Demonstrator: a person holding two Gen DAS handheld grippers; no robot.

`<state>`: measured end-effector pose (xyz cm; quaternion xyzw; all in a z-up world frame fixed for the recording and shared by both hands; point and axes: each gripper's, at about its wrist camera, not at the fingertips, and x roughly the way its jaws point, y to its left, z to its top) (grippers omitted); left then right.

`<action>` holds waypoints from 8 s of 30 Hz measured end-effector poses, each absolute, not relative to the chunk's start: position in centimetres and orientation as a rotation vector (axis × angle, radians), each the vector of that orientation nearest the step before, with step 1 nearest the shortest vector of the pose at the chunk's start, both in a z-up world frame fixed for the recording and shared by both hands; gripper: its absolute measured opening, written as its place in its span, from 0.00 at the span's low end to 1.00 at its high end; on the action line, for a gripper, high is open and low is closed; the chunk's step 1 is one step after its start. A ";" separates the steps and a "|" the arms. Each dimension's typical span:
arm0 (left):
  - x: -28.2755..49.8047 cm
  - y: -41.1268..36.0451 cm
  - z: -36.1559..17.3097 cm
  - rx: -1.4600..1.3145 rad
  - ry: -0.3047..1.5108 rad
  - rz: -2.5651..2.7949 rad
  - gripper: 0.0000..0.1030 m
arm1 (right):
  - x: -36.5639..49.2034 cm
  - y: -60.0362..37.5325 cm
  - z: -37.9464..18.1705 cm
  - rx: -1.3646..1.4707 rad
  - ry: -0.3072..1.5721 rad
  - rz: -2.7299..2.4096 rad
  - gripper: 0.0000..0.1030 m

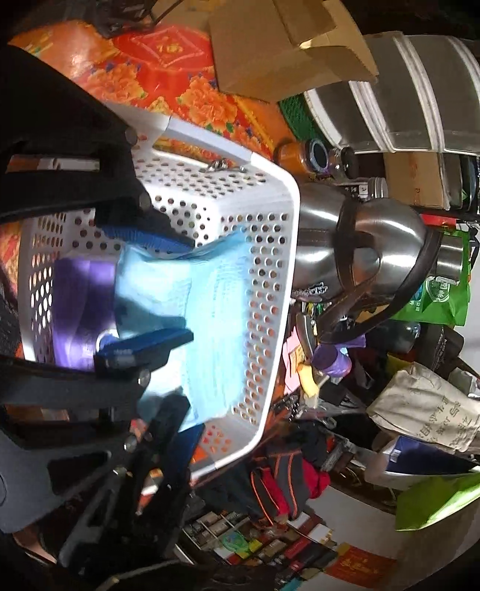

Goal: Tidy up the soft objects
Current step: 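Lift the blue packet into the white basket and open both grippers, then move both grippers back toward the black knit gloves, then grasp the black knit gloves between both grippers, then carry the gloves over the white basket and open both grippers, then move both grippers back to the pink plastic bag, then grasp the pink plastic bag with both grippers, then lift the pink bag into the white basket and open both grippers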

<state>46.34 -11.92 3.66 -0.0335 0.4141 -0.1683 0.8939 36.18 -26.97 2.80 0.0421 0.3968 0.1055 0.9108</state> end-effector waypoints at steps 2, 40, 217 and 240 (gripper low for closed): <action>46.3 -11.3 3.5 -0.065 0.852 -0.326 0.65 | 36.1 -27.5 2.7 0.086 0.819 0.197 0.28; 21.4 -1.4 -5.3 -0.056 0.920 -0.271 0.82 | 19.9 -21.9 -5.9 0.020 0.886 0.381 0.53; 10.0 -11.5 -7.9 -0.134 0.954 -0.434 0.17 | 3.5 -28.1 -8.3 0.105 0.833 0.356 0.22; 10.4 -6.8 -2.0 -0.149 0.765 -0.473 0.10 | 4.9 -25.8 -2.9 0.093 0.727 0.408 0.12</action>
